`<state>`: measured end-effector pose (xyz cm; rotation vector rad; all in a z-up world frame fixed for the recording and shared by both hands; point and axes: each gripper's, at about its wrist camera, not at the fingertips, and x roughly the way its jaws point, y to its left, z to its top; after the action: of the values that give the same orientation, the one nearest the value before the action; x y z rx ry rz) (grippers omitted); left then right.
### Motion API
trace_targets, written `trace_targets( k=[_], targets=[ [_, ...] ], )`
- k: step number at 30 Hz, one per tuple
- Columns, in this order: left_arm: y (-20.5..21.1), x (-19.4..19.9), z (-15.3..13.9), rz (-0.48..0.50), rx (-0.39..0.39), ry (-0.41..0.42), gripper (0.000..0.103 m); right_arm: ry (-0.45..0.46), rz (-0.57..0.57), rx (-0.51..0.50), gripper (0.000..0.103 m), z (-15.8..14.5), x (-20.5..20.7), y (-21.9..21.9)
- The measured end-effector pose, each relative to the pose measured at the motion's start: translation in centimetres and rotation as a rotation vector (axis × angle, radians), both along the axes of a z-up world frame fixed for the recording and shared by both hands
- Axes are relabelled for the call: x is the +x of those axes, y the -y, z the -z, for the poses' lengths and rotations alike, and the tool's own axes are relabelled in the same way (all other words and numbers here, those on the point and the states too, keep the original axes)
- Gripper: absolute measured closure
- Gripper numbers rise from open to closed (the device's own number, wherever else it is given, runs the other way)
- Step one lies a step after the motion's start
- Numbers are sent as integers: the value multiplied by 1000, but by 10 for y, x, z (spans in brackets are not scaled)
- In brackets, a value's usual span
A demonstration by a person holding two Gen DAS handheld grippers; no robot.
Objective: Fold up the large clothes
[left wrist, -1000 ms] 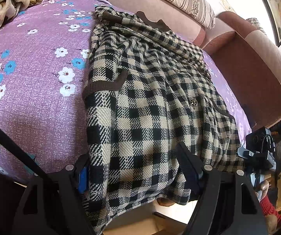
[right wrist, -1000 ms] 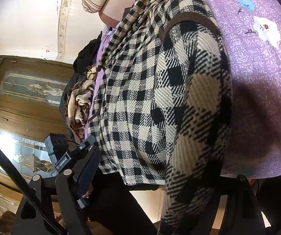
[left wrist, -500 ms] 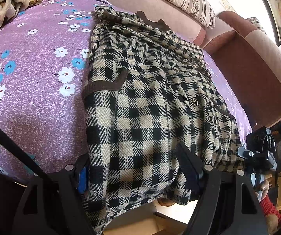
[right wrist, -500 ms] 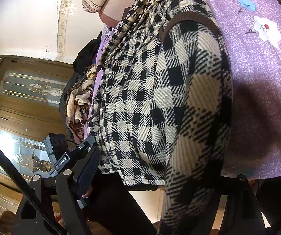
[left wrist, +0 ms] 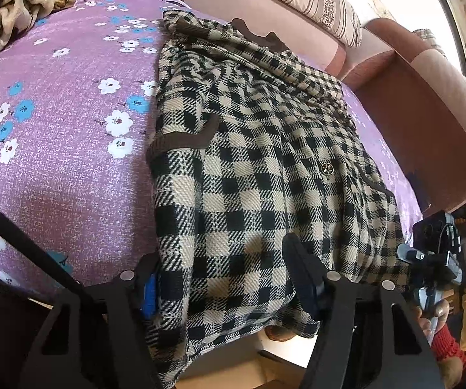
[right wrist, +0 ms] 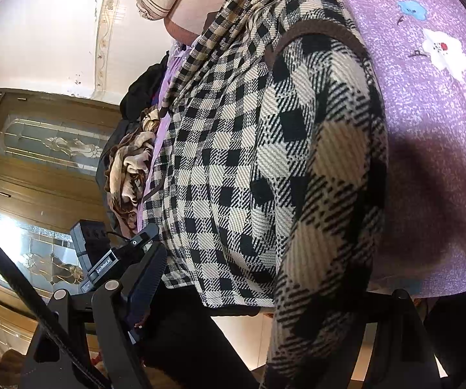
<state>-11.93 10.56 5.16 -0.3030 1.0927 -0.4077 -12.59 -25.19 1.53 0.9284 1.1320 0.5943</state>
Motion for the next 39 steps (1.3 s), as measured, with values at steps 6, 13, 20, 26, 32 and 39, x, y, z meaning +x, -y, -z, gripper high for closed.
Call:
trace_targets(
  k=[6, 13, 20, 26, 32, 39],
  targets=[
    [12, -4, -2, 33, 65, 20, 36, 2, 2, -4, 18, -1, 0, -1],
    [-23, 1, -4, -81, 7, -31, 95, 16, -15, -147, 60, -10, -1, -7],
    [-38, -5, -35, -130, -49, 18, 95, 69, 4, -126, 89, -32, -1, 9],
    [-34, -3, -52, -119, -77, 24, 96, 133, 32, -52, 91, -59, -1, 26],
    [-42, 12, -63, -115, -166, 3, 96, 181, 18, -9, 92, -85, 17, 31],
    [-46, 83, -91, -138, -221, 44, 96, 269, 32, -65, 92, -130, 82, 27]
  ],
)
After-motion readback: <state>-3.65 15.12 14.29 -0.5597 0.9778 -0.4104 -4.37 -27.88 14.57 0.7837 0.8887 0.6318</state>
